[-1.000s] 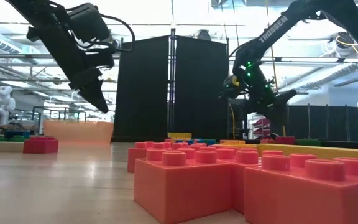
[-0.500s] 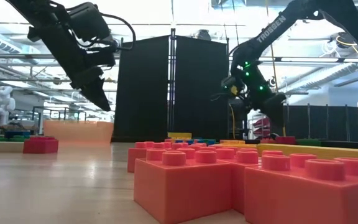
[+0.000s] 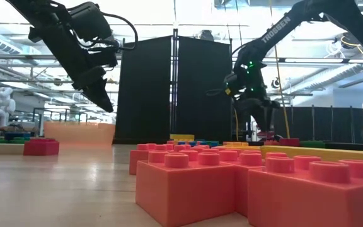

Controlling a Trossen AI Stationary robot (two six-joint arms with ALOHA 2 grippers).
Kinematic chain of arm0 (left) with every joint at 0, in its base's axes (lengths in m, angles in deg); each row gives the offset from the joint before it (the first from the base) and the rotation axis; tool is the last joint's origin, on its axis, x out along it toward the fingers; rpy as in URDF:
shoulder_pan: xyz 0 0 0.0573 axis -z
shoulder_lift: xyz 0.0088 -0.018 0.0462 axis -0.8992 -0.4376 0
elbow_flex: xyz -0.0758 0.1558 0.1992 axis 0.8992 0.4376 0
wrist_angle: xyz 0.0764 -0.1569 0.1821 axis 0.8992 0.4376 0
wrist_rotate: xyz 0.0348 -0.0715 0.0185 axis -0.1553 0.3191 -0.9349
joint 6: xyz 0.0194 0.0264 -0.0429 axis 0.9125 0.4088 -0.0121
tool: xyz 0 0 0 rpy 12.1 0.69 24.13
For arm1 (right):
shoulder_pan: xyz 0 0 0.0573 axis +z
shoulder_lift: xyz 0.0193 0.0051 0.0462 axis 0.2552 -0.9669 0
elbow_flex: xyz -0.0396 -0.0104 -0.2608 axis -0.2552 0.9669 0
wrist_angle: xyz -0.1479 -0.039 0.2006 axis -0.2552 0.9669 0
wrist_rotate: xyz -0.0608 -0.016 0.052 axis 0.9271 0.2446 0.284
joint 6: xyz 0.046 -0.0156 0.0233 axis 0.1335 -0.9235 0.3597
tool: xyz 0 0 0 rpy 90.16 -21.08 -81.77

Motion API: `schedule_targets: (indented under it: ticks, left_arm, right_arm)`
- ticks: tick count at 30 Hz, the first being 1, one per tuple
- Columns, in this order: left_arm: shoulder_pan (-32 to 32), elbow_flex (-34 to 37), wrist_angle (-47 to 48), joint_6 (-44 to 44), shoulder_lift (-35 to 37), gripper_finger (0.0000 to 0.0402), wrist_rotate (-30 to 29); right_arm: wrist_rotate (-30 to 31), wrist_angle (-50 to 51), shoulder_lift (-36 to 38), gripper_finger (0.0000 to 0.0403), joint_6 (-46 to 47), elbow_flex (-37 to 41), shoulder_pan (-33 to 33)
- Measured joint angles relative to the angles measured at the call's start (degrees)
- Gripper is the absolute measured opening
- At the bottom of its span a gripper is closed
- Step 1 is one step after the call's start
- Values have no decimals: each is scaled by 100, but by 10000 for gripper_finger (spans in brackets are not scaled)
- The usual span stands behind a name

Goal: Sort blocks by size
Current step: Put the orange 4 stud game piece into the orange bin

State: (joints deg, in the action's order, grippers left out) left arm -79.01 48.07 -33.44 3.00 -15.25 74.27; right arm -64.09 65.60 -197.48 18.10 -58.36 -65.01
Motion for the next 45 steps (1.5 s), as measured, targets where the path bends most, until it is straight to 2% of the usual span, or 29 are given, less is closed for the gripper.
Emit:
schedule_targets:
  ticks: [10,14,18,30,45]
  left_arm:
    - [0,0,0,3,0,212,1]
    - [0,0,23,19,0,212,2]
    - [0,0,22,70,0,212,12]
    - [0,0,-224,193,0,212,11]
    - [0,0,-182,195,0,212,7]
  right_arm:
    - [-8,182,-310,235,941,-5,-526]
    - [-286,301,-613,274,1051,-4,-578]
    - [-435,263,-687,295,957,-3,-561]
    - [-389,95,-702,277,1068,-330,-610]
    - [-401,268,-1014,248,1231,-340,-595]
